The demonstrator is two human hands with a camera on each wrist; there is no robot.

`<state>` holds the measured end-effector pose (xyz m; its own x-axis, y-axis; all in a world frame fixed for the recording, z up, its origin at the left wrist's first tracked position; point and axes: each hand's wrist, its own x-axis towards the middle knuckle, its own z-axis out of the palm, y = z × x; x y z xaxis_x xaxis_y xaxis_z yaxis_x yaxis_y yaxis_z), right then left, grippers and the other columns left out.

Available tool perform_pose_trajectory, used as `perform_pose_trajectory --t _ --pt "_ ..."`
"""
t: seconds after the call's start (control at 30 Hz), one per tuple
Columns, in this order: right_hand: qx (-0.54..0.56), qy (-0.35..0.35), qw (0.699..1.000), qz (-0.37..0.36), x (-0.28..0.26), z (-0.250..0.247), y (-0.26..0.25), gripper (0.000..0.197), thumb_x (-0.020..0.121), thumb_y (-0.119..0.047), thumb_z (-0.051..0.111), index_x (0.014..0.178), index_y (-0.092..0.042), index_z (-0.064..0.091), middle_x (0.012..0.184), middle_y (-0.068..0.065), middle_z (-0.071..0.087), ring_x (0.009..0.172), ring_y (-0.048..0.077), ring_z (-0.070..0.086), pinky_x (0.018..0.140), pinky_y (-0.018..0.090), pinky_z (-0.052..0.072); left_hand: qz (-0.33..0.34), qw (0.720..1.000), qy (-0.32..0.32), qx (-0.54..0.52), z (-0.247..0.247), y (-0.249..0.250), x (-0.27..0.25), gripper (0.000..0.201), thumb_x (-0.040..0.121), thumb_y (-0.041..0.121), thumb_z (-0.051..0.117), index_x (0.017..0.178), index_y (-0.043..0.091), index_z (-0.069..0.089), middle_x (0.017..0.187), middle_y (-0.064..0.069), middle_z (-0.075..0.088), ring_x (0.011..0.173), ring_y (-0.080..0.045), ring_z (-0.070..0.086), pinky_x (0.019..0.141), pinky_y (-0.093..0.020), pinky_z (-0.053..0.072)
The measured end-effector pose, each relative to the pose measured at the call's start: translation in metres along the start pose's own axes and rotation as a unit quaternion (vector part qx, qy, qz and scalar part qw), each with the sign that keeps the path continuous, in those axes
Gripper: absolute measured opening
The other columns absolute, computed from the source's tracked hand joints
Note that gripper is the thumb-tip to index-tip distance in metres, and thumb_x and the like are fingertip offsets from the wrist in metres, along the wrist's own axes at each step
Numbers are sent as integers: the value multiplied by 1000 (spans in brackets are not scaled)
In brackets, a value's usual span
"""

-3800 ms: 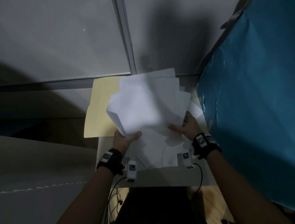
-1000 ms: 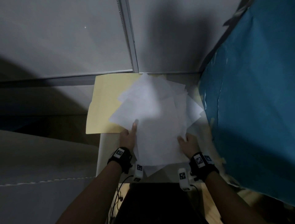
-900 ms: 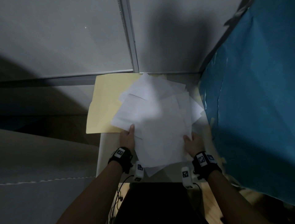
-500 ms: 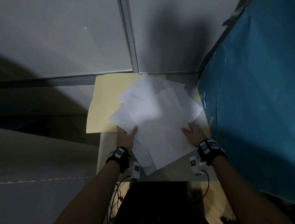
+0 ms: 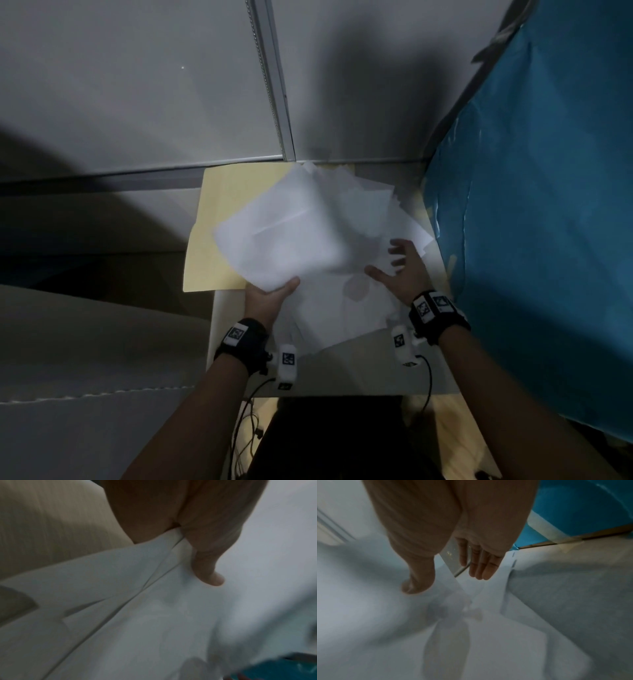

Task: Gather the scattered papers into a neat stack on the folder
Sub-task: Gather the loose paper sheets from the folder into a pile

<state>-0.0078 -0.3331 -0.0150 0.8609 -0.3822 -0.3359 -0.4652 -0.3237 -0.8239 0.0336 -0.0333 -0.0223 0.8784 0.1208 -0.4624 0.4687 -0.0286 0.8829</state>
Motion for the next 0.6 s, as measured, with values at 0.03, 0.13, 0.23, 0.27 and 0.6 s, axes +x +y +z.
perform_pose_trajectory --t 0.03,0.13,0.23,0.27,0.6 --pt "23 -12 1000 -9 2 -4 -9 86 64 -43 94 134 -25 46 119 -9 55 100 7 58 79 20 51 3 1000 -14 -9 -1 4 0 41 78 -1 93 113 14 76 109 3 83 101 -18 80 96 -44 63" --pt "67 -89 994 -14 5 -3 -32 78 61 -29 98 126 -17 55 116 -8 65 99 -1 63 79 15 57 18 999 -42 -7 1 14 -1 47 79 -2 92 122 8 74 116 -2 82 108 -19 79 102 -43 61" --pt "82 -113 990 -24 9 9 -48 56 69 -21 95 116 -8 68 108 4 74 96 16 73 80 36 63 36 998 -56 22 12 21 -2 59 71 -3 97 126 2 72 122 -10 81 111 -20 78 104 -46 61" --pt "71 -103 992 -31 8 14 -53 48 72 -22 92 112 -6 71 104 6 76 94 20 74 81 44 63 46 997 -56 29 17 24 -4 63 69 -3 98 126 1 71 123 -11 80 112 -21 78 104 -47 61" --pt "118 28 984 -133 -35 -35 -114 51 60 -34 97 102 -27 70 99 -23 71 90 -10 67 79 14 55 162 987 -19 -2 33 104 -39 62 64 10 105 117 0 75 112 -2 84 108 -13 79 97 -25 62"
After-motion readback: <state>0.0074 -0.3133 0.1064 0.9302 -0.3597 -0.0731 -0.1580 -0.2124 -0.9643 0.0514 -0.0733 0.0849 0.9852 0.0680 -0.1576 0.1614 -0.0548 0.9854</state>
